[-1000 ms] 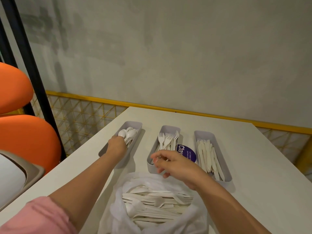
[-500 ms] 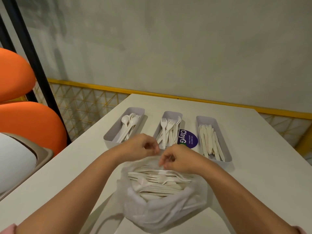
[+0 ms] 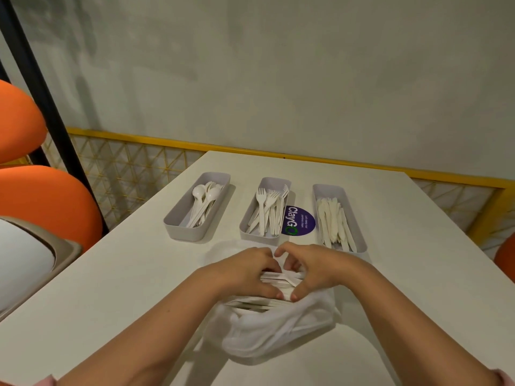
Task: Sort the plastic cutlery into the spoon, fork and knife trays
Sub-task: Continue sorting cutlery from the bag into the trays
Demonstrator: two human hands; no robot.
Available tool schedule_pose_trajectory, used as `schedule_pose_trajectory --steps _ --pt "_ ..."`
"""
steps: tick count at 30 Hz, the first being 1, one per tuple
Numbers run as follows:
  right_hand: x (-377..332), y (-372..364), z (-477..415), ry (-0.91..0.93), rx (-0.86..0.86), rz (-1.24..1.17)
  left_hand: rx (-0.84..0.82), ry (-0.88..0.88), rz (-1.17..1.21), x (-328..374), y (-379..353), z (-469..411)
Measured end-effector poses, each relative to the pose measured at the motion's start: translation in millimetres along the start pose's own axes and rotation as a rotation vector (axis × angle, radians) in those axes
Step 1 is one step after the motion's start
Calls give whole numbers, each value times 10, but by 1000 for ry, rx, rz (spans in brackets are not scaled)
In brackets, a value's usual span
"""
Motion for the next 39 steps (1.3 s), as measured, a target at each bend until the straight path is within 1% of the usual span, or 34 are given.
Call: schedule_pose_trajectory --steps 3,7,11,14,18,20,27,30,32,35,37,39 --pt "52 -19 34 9 -7 -41 12 8 16 48 -17 -21" --pt "194 -40 71 -4 -5 -113 71 10 29 36 63 -2" --pt "325 -21 116 -30 77 -98 108 -13 -9 10 71 35" --pt "416 -22 114 -58 139 -109 125 -48 30 -8 57 82" --pt "475 -12 89 -69 198 -92 106 -64 35 -68 27 149" --pt "475 -2 72 -87 220 -90 93 -73 -1 -69 22 160" --pt "448 -33 31 -109 246 -100 75 -62 -74 -18 -6 161" --pt "475 -25 42 -114 257 -139 116 -98 -19 21 45 192" --pt "498 -20 52 -115 267 -171 114 -110 21 17 67 211" --pt "517 -17 67 -113 270 -195 130 -117 137 -36 120 239" --pt "525 -16 69 -104 258 -198 155 -89 202 -73 181 257" --pt "525 -11 71 -97 247 -187 120 -56 154 -98 199 254"
Point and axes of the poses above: each hand's wrist, its own z-axis away from the middle knuckle, its own y-axis out of the back of the hand, x = y × z, the point moved 4 cm from there along -z, towards the middle knuckle, and after that the axes turned 5 degrees about z, right-handed, at the moved point
